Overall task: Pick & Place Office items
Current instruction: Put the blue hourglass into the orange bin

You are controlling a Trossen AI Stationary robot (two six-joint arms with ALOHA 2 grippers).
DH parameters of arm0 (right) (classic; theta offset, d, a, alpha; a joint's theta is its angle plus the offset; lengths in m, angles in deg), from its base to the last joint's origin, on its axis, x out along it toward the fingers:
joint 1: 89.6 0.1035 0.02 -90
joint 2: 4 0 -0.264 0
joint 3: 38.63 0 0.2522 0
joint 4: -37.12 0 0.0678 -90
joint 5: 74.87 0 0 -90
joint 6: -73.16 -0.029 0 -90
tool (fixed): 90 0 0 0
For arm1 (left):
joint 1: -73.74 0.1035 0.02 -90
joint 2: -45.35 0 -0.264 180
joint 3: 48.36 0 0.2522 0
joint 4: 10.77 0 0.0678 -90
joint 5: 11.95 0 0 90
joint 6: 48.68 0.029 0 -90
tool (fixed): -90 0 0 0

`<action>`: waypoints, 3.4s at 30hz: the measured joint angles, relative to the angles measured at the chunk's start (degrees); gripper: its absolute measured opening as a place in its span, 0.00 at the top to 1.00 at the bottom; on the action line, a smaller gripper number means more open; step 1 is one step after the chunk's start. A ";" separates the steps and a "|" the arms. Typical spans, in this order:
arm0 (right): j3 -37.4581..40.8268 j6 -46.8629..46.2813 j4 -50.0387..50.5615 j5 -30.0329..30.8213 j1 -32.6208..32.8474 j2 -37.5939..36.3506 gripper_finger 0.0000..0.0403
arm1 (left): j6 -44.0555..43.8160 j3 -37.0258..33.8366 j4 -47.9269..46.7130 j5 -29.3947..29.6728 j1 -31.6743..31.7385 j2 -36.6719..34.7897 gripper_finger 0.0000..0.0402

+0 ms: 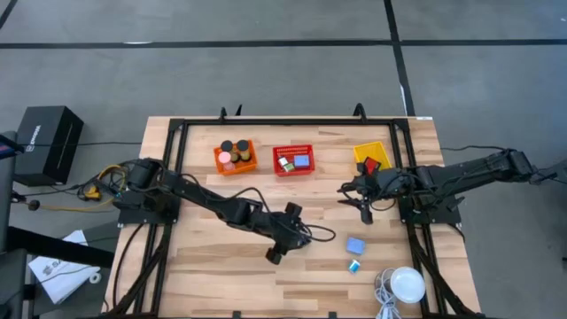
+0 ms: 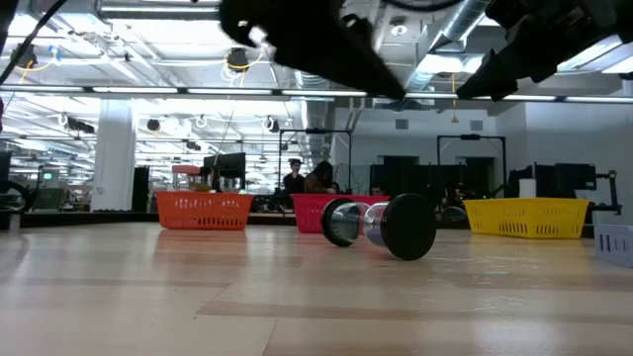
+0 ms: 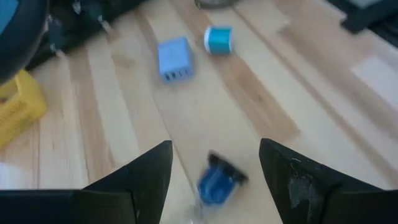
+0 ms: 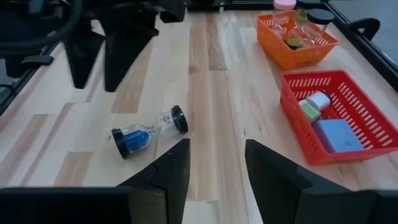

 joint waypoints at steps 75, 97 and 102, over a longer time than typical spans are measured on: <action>-7.86 -12.01 -21.46 -4.51 5.54 37.88 0.60 | -16.61 -11.84 -15.92 7.09 3.85 -28.28 0.36; -33.41 -27.29 5.52 -7.38 5.36 57.18 0.35 | -20.12 -29.07 2.74 8.46 3.69 -35.59 0.36; -36.95 -31.84 10.58 -8.40 2.64 59.59 0.35 | -20.08 -29.07 3.11 8.40 3.69 -35.61 0.36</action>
